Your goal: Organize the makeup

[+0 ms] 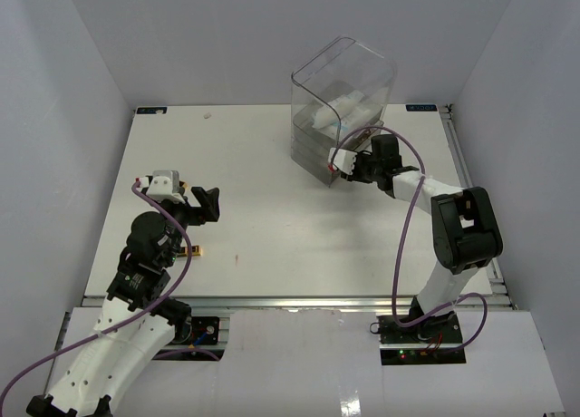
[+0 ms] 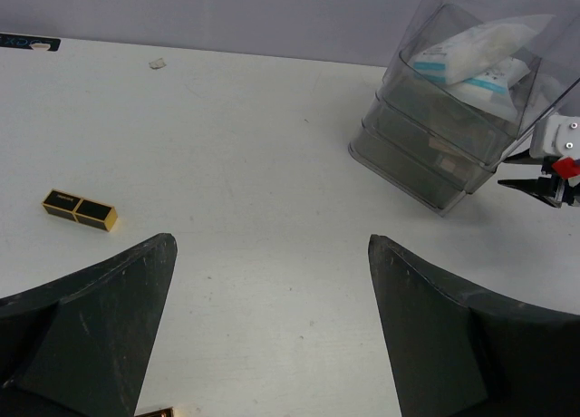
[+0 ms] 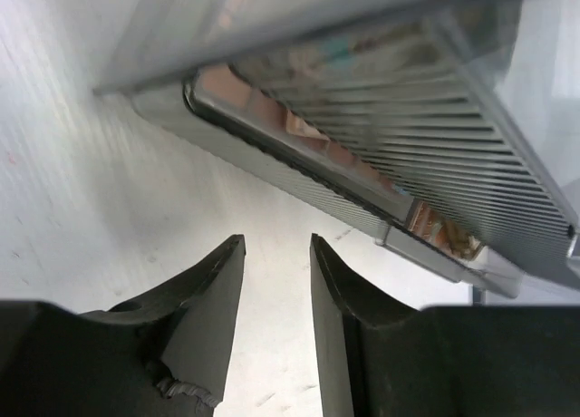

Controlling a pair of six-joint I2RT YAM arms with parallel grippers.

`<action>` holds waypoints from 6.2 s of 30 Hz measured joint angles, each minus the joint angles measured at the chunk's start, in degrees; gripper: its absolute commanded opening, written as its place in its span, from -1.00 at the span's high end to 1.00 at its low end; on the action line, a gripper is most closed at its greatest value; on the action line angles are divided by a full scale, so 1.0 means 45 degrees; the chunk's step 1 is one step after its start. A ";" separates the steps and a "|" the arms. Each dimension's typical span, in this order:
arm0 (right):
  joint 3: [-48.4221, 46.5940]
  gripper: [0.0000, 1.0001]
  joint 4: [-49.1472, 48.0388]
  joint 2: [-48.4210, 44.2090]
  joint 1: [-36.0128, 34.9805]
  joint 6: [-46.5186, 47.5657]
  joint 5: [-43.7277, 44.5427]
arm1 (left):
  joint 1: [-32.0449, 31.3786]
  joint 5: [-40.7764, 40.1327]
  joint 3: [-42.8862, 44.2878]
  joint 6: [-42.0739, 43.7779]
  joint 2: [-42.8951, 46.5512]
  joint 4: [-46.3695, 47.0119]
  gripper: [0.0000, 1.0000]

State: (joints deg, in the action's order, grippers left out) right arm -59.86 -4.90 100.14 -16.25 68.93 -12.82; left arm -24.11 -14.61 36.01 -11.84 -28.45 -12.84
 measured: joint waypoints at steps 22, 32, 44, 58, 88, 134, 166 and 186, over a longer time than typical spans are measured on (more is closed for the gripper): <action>0.0541 0.19 -0.1066 -0.1072 0.0406 -0.6044 -0.1571 | 0.0043 0.0040 0.0000 0.0000 -0.0005 0.0000 -0.96; 0.1011 0.75 -0.1192 -0.2170 0.1841 -0.7468 -0.1286 | 0.0076 0.0126 0.0000 0.0000 0.0000 0.0000 -0.96; -0.2196 0.84 -0.0777 0.1579 0.1851 -1.3110 0.0362 | 0.0086 0.0122 0.0000 0.0000 -0.0005 0.0003 -0.96; -0.2241 0.03 -0.2097 0.2525 0.1944 -1.8495 -0.1446 | 0.0113 0.0122 0.0000 0.0010 -0.0176 0.0001 -0.96; -0.1993 -0.04 -0.4006 0.3924 0.3460 -2.1065 -0.4670 | 0.0281 0.0122 0.0000 0.0089 -0.0660 0.0005 -0.96; -0.3027 0.03 -1.0440 0.6890 0.4444 -2.7437 -0.8451 | 0.0911 0.0502 0.0000 0.0146 -0.1063 0.0054 -0.96; -0.4162 0.66 -1.1243 0.8449 0.4402 -2.8922 -0.8873 | 0.1218 0.0798 0.0000 0.0189 -0.1550 0.0199 -0.96; -0.1616 0.85 -1.1562 0.6934 0.4980 -2.8584 -0.8261 | 0.1252 0.0970 0.0000 0.0189 -0.1492 0.0194 -0.96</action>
State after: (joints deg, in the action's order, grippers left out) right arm -67.13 -56.93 131.34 6.16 -59.69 -49.99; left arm -18.48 -10.25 36.01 -10.98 -35.16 -11.97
